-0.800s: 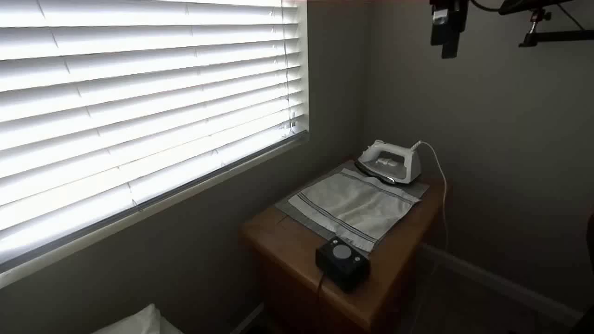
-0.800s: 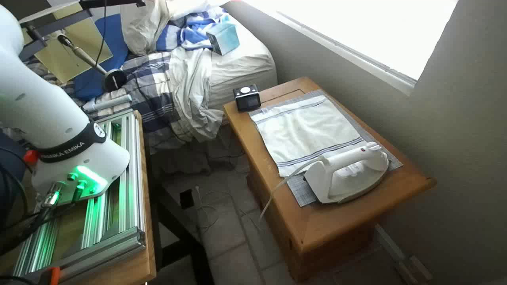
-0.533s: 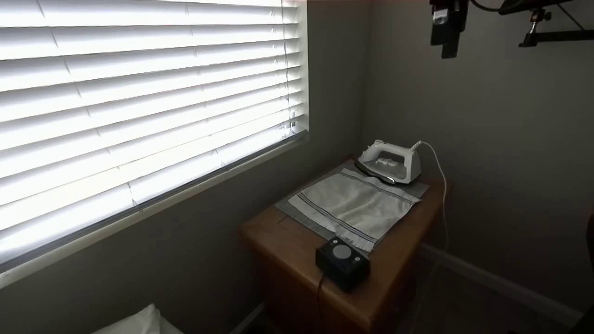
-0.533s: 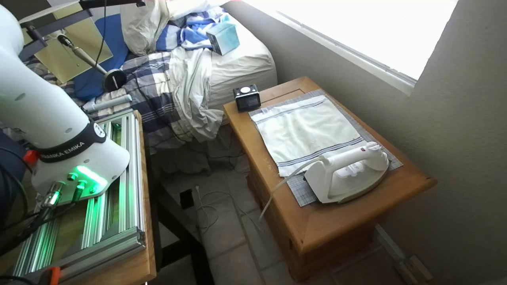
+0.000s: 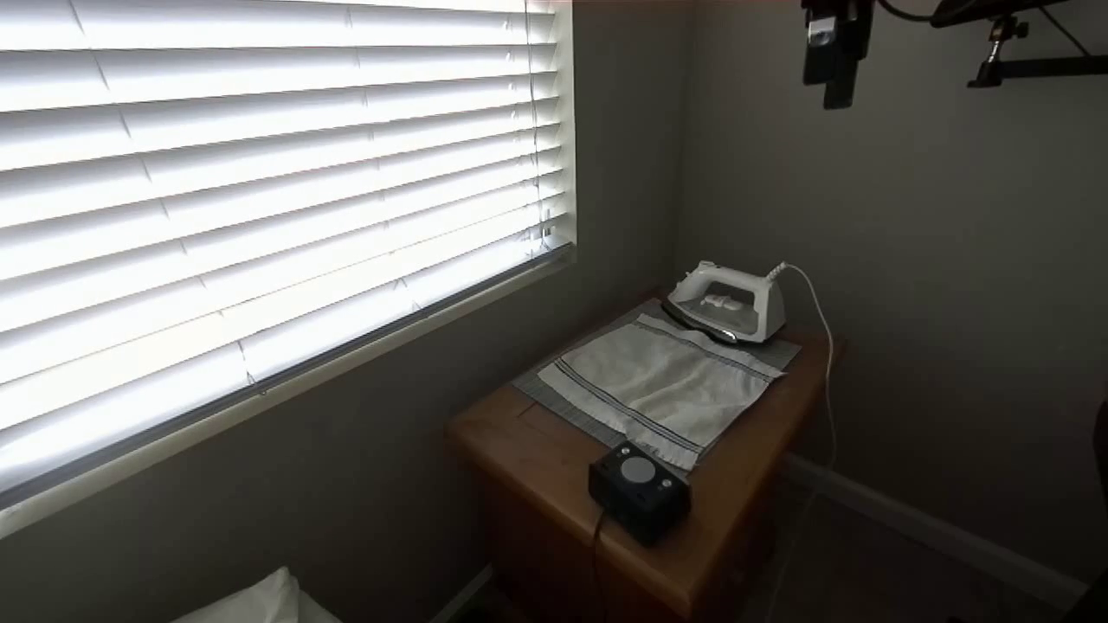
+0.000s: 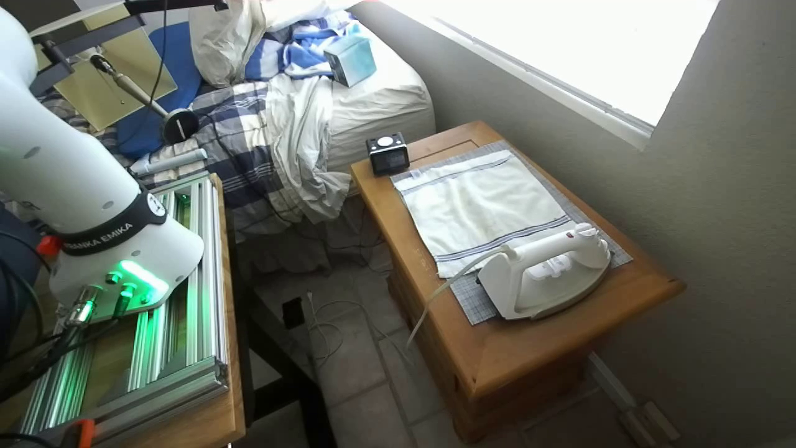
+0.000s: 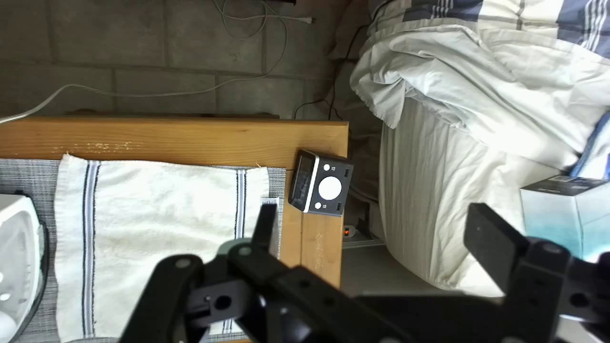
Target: Press the buttons on the black object
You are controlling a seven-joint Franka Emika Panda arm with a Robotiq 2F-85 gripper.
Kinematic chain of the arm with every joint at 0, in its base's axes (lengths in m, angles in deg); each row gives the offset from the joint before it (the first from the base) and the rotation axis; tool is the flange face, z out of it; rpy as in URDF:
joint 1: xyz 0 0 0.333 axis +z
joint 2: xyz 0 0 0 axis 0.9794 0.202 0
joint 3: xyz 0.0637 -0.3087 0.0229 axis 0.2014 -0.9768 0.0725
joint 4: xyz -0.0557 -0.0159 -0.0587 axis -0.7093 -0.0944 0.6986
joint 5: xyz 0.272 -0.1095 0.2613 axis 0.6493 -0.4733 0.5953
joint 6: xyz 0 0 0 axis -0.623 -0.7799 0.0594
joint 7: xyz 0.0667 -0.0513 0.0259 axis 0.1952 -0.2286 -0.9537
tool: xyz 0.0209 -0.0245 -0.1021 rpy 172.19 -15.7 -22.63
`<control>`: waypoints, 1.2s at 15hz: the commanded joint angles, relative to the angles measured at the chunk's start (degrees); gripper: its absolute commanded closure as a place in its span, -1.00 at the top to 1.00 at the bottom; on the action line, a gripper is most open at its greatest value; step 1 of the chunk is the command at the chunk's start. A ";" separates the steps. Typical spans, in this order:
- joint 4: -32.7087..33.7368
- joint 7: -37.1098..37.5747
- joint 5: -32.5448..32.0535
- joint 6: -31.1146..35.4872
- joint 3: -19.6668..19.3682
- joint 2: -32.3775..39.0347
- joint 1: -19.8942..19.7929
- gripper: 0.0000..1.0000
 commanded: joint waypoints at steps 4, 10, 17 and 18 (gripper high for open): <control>0.31 -6.42 1.49 1.02 1.93 5.07 0.88 1.00; 1.50 -13.54 5.45 6.52 3.22 16.45 1.63 1.00; 3.10 -11.18 10.17 21.00 5.86 32.39 0.74 1.00; 3.97 -11.52 10.15 21.64 6.55 34.52 0.74 1.00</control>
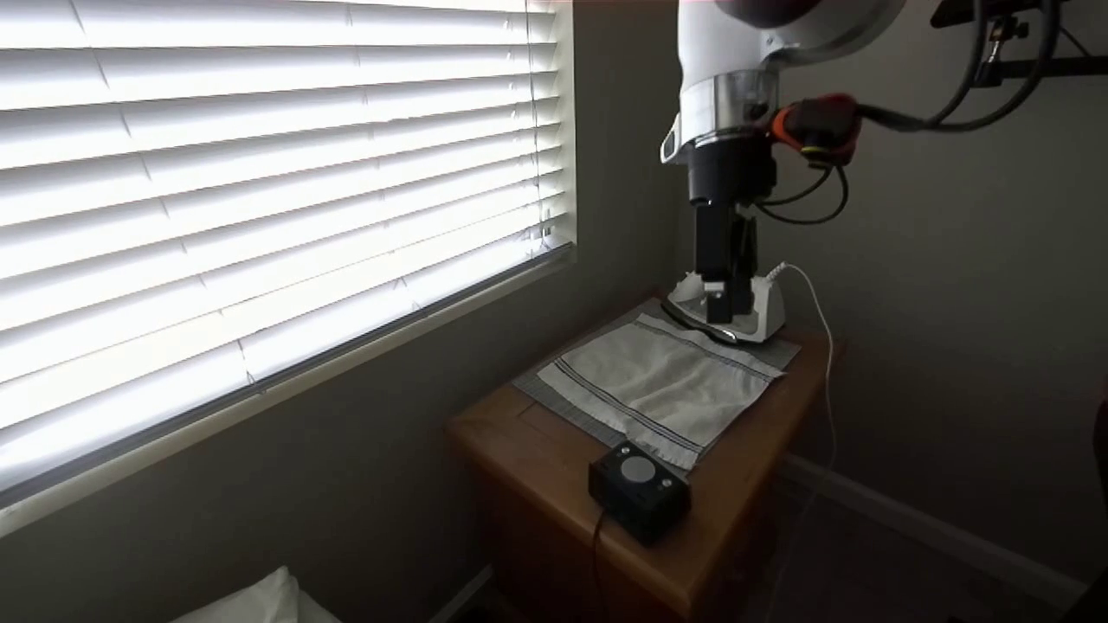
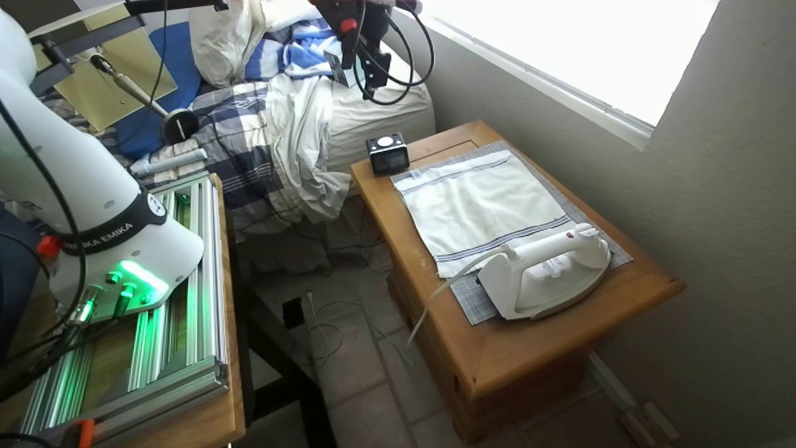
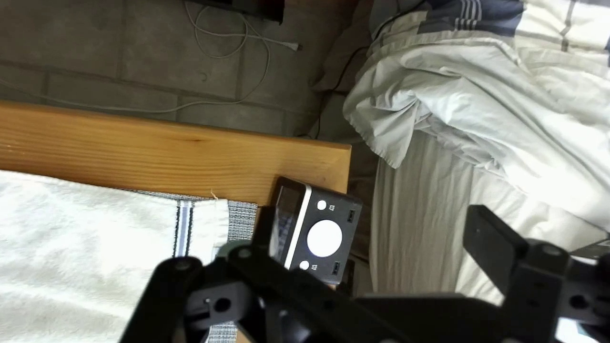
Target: Press the buttons on the black object
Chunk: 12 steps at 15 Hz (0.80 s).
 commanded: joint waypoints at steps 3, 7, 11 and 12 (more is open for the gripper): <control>1.98 0.19 -0.17 2.05 3.23 6.09 -1.48 1.00; 3.77 0.23 -0.22 2.06 3.88 8.25 -1.53 1.00; 4.59 -0.49 -1.42 2.34 3.94 9.45 -1.50 1.00; 4.46 -0.31 -1.44 2.92 4.05 9.72 -1.43 1.00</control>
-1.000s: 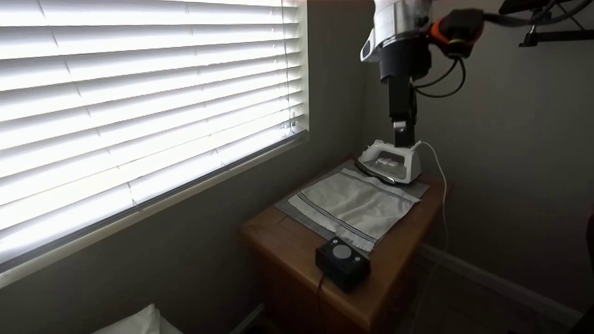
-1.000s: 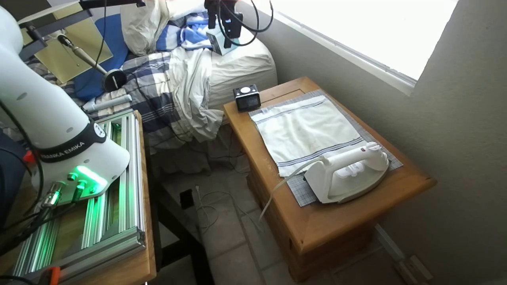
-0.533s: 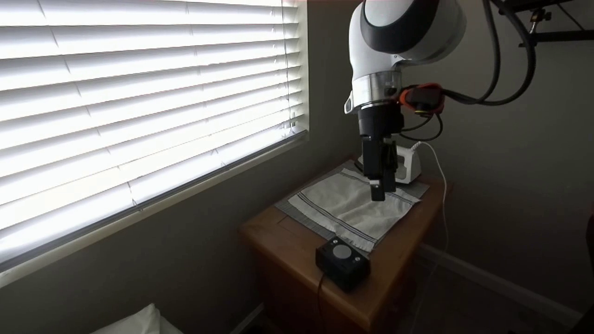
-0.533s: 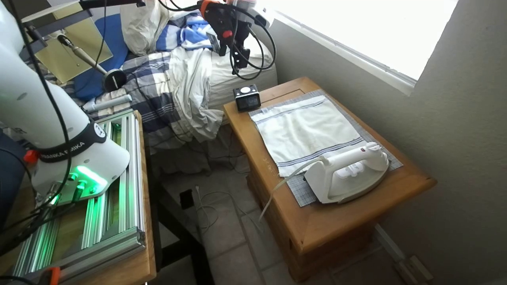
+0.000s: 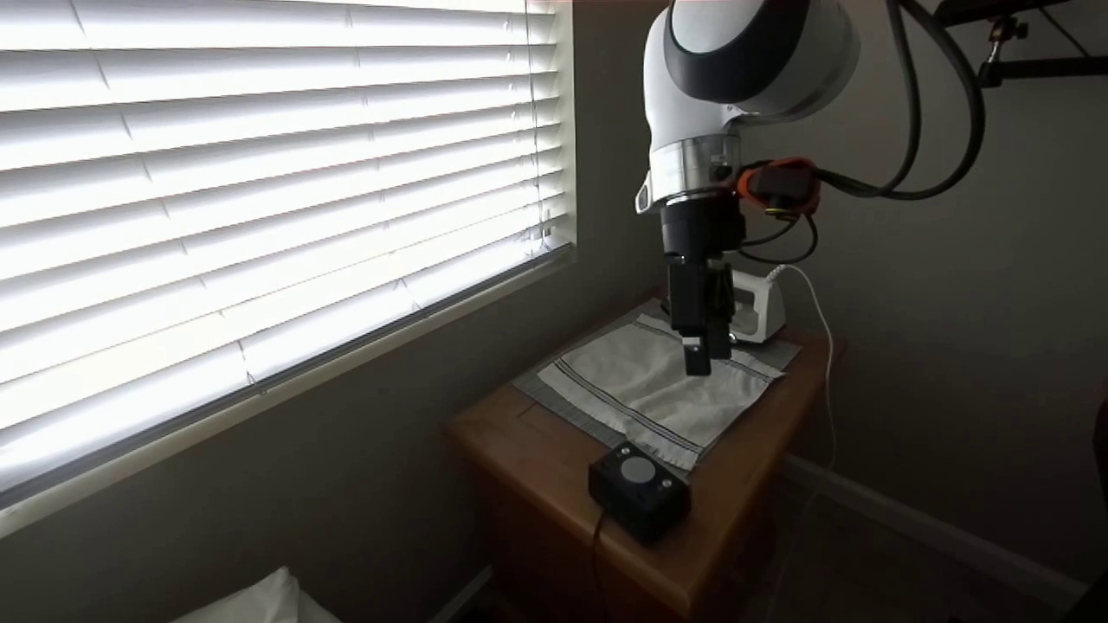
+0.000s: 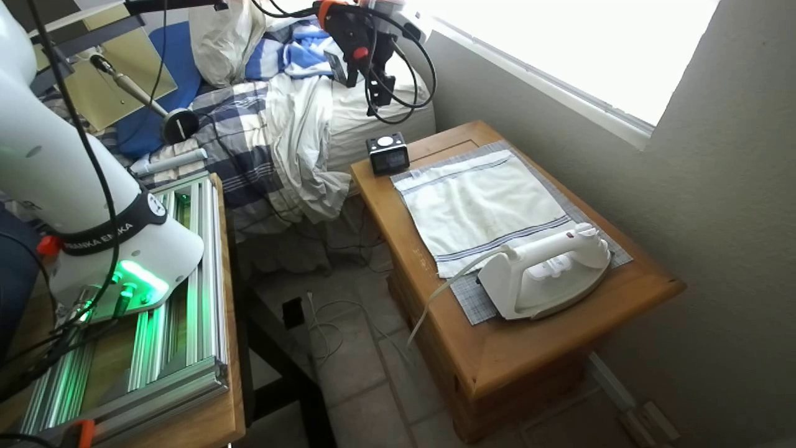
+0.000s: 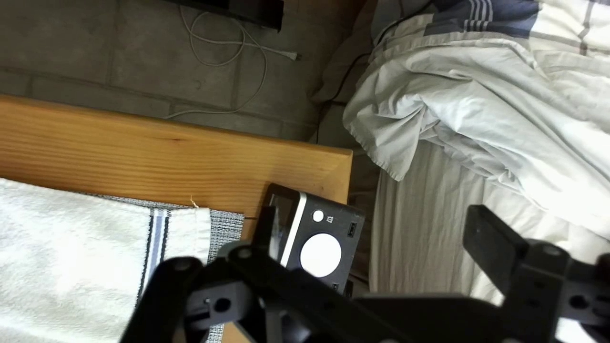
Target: Press the buttons on the black object
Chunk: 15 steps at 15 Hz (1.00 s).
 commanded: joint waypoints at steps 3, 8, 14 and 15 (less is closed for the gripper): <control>1.87 -1.46 -1.09 1.12 2.00 4.03 -1.15 1.00; 4.45 -4.02 -0.34 2.79 3.38 8.83 -1.90 0.18; 9.53 -4.63 -0.62 2.52 4.60 15.12 -3.17 -0.65; 10.46 -4.67 -0.66 2.47 4.69 16.11 -3.42 -0.78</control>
